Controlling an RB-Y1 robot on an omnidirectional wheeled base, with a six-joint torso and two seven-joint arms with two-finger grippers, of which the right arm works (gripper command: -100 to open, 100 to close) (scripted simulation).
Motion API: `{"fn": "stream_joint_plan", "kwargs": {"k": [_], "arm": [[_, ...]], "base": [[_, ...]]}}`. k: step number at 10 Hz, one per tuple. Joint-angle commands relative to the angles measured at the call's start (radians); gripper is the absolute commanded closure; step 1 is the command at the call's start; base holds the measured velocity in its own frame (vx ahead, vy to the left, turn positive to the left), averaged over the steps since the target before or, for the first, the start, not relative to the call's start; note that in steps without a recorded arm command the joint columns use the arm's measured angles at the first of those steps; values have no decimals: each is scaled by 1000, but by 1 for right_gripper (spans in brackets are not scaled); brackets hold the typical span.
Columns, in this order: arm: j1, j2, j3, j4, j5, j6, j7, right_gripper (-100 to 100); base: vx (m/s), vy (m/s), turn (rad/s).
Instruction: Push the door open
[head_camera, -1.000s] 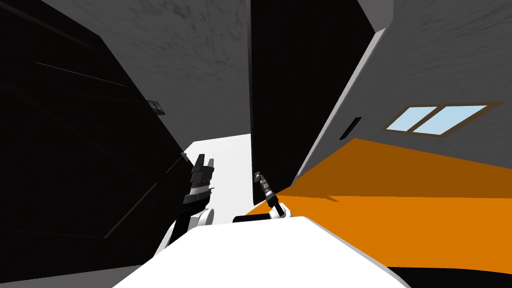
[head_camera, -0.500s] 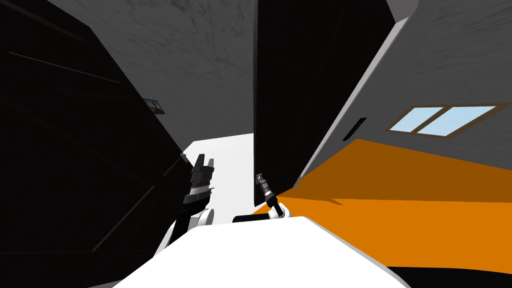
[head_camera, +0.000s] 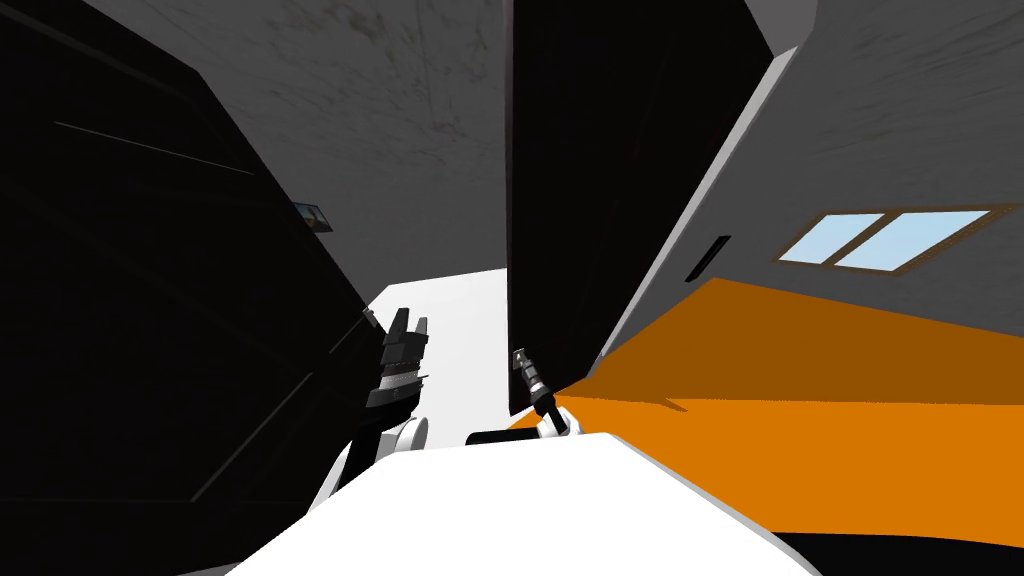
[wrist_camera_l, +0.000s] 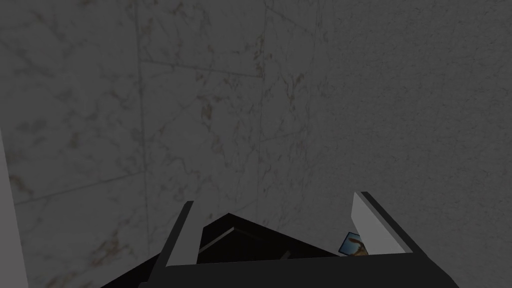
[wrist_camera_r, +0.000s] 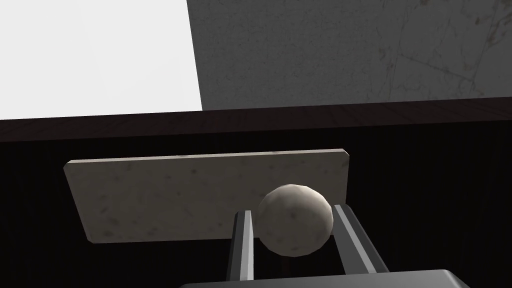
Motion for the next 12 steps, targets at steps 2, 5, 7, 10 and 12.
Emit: {"fn": "stream_joint_plan", "kwargs": {"k": [2,5,7,10,12], "arm": [[5,-19,-19,-21,-9,7,4,100],[2,-36,-50,-18,-23,8,13,100],[0,-46,-76,-15,-35,8,20,100],[-10,-43,-83,-6,-43,7,18,-100],[-8,-38,-85,-11,-47,11,16,-100]], "base": [[141,88,-31],[171,92,-49],[207,116,-86],[-9,61,-78],[-215,20,-46]]}}
